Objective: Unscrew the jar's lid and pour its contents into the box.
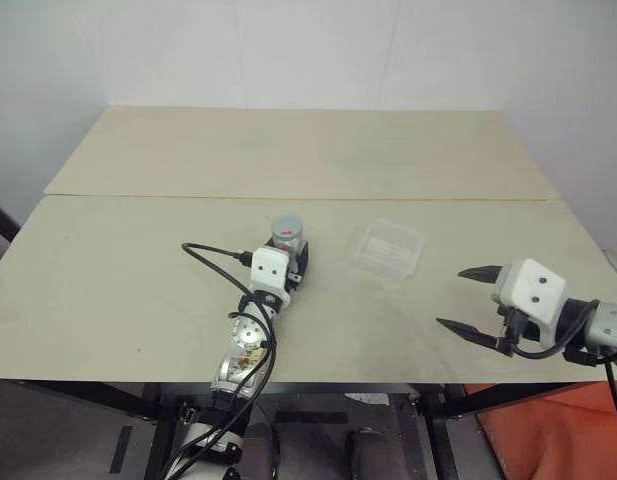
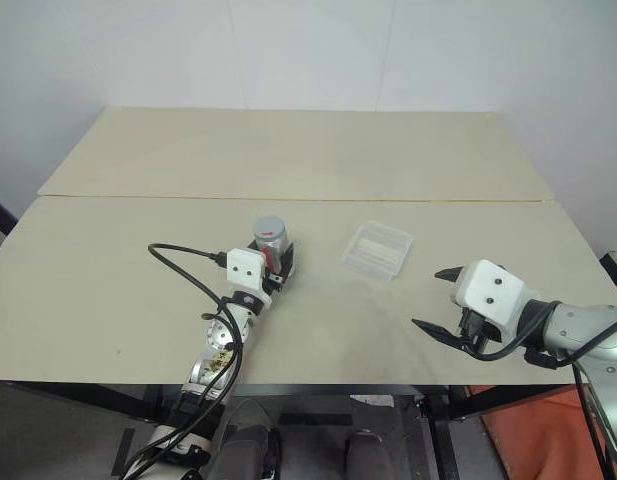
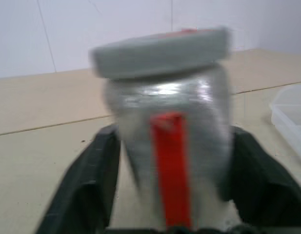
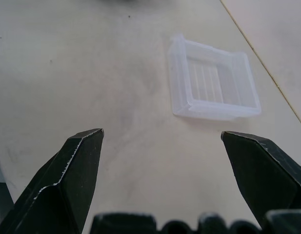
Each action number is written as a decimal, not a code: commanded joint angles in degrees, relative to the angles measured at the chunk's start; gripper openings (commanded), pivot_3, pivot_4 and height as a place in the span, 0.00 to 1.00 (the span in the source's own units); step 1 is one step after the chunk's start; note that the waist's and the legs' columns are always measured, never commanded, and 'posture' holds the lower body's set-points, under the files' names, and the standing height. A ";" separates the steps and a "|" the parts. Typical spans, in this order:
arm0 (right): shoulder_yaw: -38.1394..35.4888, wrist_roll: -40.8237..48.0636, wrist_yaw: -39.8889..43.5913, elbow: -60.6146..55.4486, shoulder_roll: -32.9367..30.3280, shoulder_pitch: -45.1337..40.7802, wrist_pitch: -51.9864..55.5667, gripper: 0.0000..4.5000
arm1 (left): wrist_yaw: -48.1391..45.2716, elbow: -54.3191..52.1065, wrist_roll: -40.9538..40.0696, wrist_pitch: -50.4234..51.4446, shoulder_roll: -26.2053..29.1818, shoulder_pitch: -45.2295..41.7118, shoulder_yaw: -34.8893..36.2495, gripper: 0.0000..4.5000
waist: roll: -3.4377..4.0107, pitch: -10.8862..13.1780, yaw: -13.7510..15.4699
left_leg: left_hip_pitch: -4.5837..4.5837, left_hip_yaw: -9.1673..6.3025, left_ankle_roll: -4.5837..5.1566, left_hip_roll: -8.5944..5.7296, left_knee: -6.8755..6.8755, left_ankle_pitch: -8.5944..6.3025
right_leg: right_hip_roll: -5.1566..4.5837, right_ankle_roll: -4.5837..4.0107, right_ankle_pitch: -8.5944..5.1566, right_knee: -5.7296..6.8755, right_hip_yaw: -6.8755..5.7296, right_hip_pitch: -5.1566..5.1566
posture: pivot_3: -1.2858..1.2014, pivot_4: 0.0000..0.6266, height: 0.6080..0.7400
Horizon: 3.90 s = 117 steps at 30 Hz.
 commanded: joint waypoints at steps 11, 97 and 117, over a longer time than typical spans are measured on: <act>0.26 4.08 -5.17 -2.95 3.39 -6.67 4.11 1.00 | -4.36 -4.57 -2.58 0.00 1.55 -0.33 -0.23 0.43 | 0.00 0.00 -0.16 | 0.01 0.00 0.00 0.00 0.00 0.00 | 0.01 0.00 0.00 0.01 0.00 0.00 | 0.52 0.24 1.00; 34.55 17.99 39.01 42.47 18.67 -50.83 -17.79 0.62 | -51.35 -27.16 -27.34 15.95 15.04 0.68 -8.03 0.43 | 0.07 -0.01 -1.35 | 0.00 -0.25 -0.03 0.12 -0.11 0.03 | 0.07 -0.04 0.00 -0.02 -0.05 -0.10 | 0.52 0.24 1.00; 22.78 21.46 31.81 35.56 15.24 -43.16 -23.60 0.99 | -48.71 -23.50 -24.58 13.92 12.55 1.79 -6.20 0.43 | 0.08 0.00 -0.68 | -0.02 -0.38 -0.03 0.11 -0.11 0.02 | 0.01 -0.06 0.01 -0.02 -0.04 -0.11 | 0.52 0.24 1.00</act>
